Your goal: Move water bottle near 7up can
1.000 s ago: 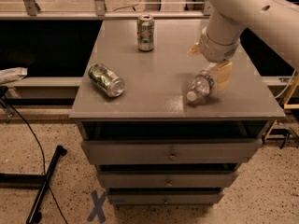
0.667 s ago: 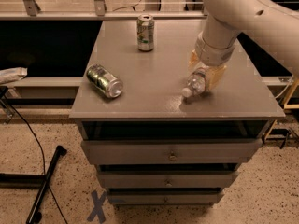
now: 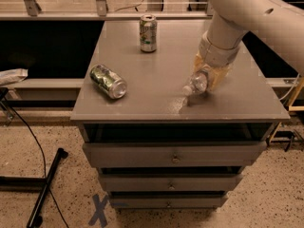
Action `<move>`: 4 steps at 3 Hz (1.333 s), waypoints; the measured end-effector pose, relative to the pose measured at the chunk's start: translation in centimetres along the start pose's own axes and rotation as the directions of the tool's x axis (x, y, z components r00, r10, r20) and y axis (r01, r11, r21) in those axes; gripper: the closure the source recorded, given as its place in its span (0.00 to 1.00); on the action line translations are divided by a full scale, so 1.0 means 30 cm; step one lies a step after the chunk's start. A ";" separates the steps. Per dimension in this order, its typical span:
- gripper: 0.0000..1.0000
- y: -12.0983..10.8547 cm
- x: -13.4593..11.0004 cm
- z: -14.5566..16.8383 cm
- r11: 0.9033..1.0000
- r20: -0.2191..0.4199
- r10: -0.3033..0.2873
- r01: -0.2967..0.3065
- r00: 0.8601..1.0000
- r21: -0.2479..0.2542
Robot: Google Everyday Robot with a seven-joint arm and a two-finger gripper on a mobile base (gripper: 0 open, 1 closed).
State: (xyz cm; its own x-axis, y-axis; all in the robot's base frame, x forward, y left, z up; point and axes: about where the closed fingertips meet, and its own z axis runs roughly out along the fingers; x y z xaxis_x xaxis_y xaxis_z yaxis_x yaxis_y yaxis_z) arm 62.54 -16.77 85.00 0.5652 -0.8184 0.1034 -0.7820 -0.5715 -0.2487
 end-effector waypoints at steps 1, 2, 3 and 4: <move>1.00 -0.110 -0.006 -0.077 0.996 0.031 0.021 -0.024 0.999 0.087; 1.00 -0.292 -0.041 -0.187 0.973 0.097 0.031 -0.052 0.995 0.226; 1.00 -0.298 -0.045 -0.182 0.972 0.099 0.022 -0.044 0.995 0.231; 1.00 -0.346 -0.065 -0.144 0.961 0.109 -0.056 0.025 0.992 0.274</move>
Offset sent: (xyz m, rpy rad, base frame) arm 0.0749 0.1065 0.1234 0.3811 -0.2062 0.0265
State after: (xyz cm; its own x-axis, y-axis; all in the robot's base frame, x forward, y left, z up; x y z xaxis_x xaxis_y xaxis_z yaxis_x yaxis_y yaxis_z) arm 68.42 -9.50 91.55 0.6336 -0.7735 0.0120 -0.6658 -0.5531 -0.5008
